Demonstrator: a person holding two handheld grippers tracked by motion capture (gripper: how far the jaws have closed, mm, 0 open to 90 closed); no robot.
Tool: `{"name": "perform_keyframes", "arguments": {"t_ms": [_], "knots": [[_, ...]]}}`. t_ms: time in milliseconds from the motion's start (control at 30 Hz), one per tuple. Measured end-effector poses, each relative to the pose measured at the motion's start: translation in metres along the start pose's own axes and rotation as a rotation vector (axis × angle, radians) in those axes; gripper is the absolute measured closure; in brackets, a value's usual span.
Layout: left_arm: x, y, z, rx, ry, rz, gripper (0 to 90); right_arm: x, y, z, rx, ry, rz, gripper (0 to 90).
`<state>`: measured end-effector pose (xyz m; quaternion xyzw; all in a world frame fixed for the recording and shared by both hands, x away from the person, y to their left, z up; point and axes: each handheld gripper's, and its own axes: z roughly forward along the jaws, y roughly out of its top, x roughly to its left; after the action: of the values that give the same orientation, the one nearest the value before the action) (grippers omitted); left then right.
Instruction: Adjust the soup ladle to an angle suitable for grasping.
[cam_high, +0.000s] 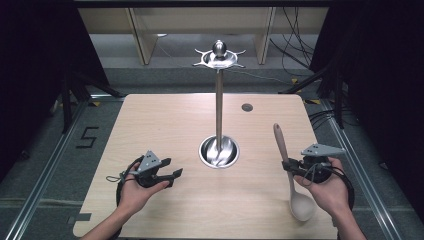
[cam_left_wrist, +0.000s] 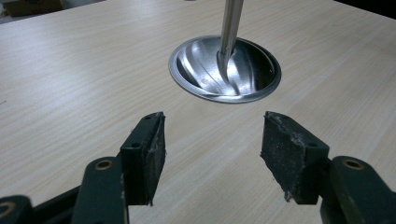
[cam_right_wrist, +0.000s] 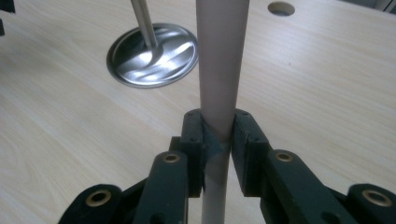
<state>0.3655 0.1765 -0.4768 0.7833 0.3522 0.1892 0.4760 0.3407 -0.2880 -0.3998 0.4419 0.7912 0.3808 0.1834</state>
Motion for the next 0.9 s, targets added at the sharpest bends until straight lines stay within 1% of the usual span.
{"name": "perform_keyframes", "arguments": {"t_ms": [33, 100, 133, 200, 233, 300, 333, 367, 400, 433, 467, 500, 533, 567, 600, 633, 667, 700, 733, 767, 800, 833, 867, 900], "knots": [[-0.001, 0.0, 0.0, 0.001, 0.005, -0.014, 39.2, -0.001, -0.002, -0.003, -0.024, 0.003, -0.018, 76.5], [-0.001, 0.0, 0.0, 0.001, 0.005, -0.013, 39.1, 0.0, -0.005, -0.004, -0.052, 0.017, 0.001, 76.5], [0.0, 0.0, 0.0, -0.001, -0.002, -0.002, 39.2, -0.001, -0.006, -0.005, -0.064, 0.039, 0.004, 76.5], [0.0, 0.0, 0.0, -0.001, -0.002, -0.004, 39.2, -0.002, -0.009, -0.006, -0.095, 0.041, -0.004, 76.5], [0.0, 0.0, 0.0, -0.002, -0.002, -0.004, 39.2, -0.002, -0.009, -0.006, -0.095, 0.041, -0.004, 76.5], [0.0, 0.0, 0.0, -0.001, -0.002, -0.002, 39.1, -0.004, -0.013, -0.008, -0.14, 0.062, -0.011, 76.5], [0.0, 0.0, 0.0, -0.001, -0.002, -0.003, 39.1, -0.004, -0.015, -0.009, -0.156, 0.07, -0.006, 76.5], [-0.001, 0.0, 0.0, 0.001, 0.004, -0.015, 39.1, -0.004, -0.015, -0.009, -0.156, 0.07, -0.006, 76.5], [-0.002, 0.0, 0.0, 0.001, 0.005, -0.019, 39.2, -0.005, -0.016, -0.01, -0.177, 0.063, -0.028, 76.5], [-0.001, 0.0, 0.0, 0.0, -0.003, -0.024, 39.1, -0.004, -0.018, -0.011, -0.207, 0.063, -0.019, 76.6], [-0.001, 0.0, 0.0, 0.0, 0.0, -0.019, 39.1, -0.004, -0.018, -0.011, -0.207, 0.063, -0.019, 76.6], [-0.001, 0.0, 0.0, -0.002, -0.001, -0.012, 39.2, -0.002, -0.019, -0.014, -0.208, 0.059, -0.002, 76.6], [-0.001, 0.0, 0.0, -0.002, 0.0, -0.014, 39.2, -0.004, -0.021, -0.014, -0.24, 0.051, -0.035, 76.6], [-0.001, 0.0, 0.001, -0.001, -0.003, -0.016, 39.1, -0.002, -0.022, -0.016, -0.252, 0.051, -0.013, 76.6], [-0.001, 0.0, 0.001, -0.003, -0.005, -0.012, 39.2, -0.002, -0.023, -0.017, -0.265, 0.052, -0.003, 76.6], [-0.001, 0.001, 0.001, -0.005, -0.007, -0.005, 39.2, -0.002, -0.023, -0.018, -0.277, 0.05, -0.009, 76.6], [-0.001, 0.001, 0.001, -0.005, -0.007, -0.005, 39.2, -0.002, -0.023, -0.018, -0.277, 0.05, -0.009, 76.6], [-0.002, 0.001, 0.001, -0.003, -0.009, -0.022, 39.2, -0.002, -0.024, -0.02, -0.297, 0.042, -0.007, 76.6], [-0.002, 0.001, 0.001, -0.003, -0.009, -0.022, 39.2, -0.002, -0.023, -0.02, -0.305, 0.041, -0.007, 76.6], [-0.002, 0.001, 0.001, -0.005, -0.008, -0.015, 39.2, -0.003, -0.023, -0.02, -0.324, 0.045, -0.012, 76.7], [-0.002, 0.001, 0.001, -0.004, -0.003, -0.017, 39.1, -0.002, -0.022, -0.021, -0.325, 0.039, -0.003, 76.6], [-0.001, 0.002, 0.001, -0.01, -0.012, -0.004, 39.2, -0.002, -0.021, -0.023, -0.332, 0.038, 0.004, 76.7], [-0.001, 0.002, 0.001, -0.01, -0.012, -0.004, 39.1, -0.004, -0.02, -0.022, -0.356, 0.04, -0.02, 76.7], [-0.002, 0.002, 0.001, -0.012, -0.01, -0.028, 39.2, -0.003, -0.018, -0.024, -0.347, 0.037, 0.002, 76.7]]}}
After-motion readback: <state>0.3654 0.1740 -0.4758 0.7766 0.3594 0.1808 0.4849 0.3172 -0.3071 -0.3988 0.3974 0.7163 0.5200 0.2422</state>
